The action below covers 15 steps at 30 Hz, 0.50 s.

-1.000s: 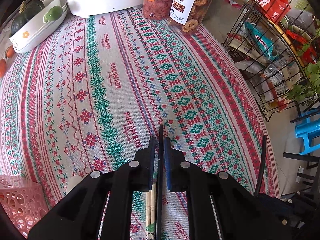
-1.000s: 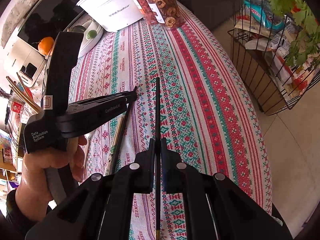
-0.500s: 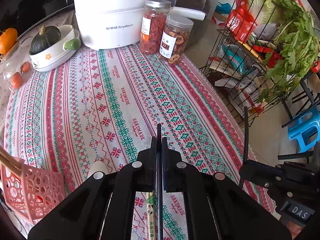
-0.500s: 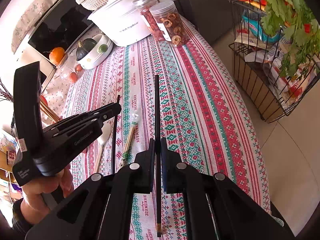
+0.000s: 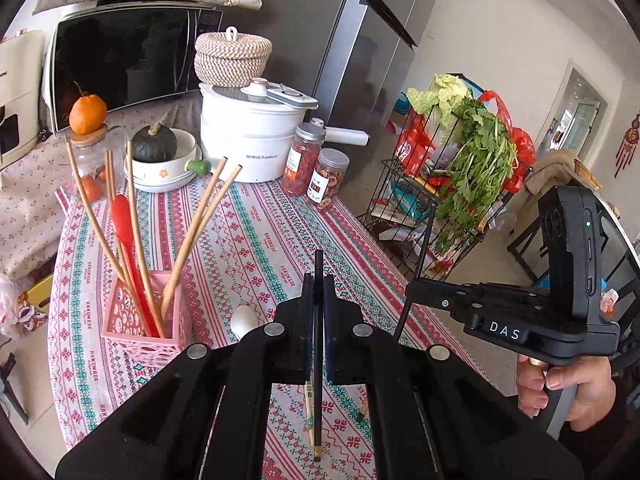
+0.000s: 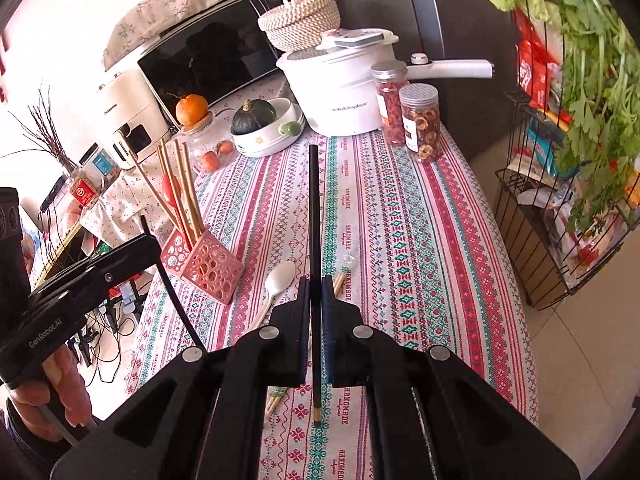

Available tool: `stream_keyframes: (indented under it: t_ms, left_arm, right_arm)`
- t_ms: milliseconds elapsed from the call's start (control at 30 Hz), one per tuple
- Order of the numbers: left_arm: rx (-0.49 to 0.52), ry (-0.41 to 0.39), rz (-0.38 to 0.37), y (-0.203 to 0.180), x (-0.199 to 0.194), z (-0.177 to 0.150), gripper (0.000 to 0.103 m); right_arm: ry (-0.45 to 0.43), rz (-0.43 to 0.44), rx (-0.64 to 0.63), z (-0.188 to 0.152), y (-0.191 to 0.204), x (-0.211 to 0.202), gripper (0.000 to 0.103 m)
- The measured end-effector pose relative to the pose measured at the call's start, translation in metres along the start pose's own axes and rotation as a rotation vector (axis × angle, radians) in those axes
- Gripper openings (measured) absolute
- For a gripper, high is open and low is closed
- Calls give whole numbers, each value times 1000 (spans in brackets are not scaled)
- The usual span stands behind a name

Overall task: Organize utensils
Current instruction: 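Carry both chopsticks over the pink basket and open both tools to drop them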

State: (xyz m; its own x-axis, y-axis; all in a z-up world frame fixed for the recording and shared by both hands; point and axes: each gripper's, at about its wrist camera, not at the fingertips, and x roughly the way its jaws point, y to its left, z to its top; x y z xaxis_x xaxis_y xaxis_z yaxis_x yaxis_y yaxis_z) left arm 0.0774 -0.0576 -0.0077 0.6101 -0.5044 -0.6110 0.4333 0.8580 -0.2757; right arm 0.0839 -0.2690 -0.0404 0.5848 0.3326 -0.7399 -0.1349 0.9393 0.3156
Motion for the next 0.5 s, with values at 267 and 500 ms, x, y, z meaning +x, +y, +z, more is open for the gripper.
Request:
stream_keyframes:
  t_ms: [267, 500]
  left_arm:
    - [-8, -166, 24, 23, -70, 8, 4]
    - [8, -349, 98, 37, -126, 28, 3]
  right_arm:
    - [-103, 34, -85, 14, 45, -23, 6]
    - [-175, 86, -120, 32, 81, -34, 6]
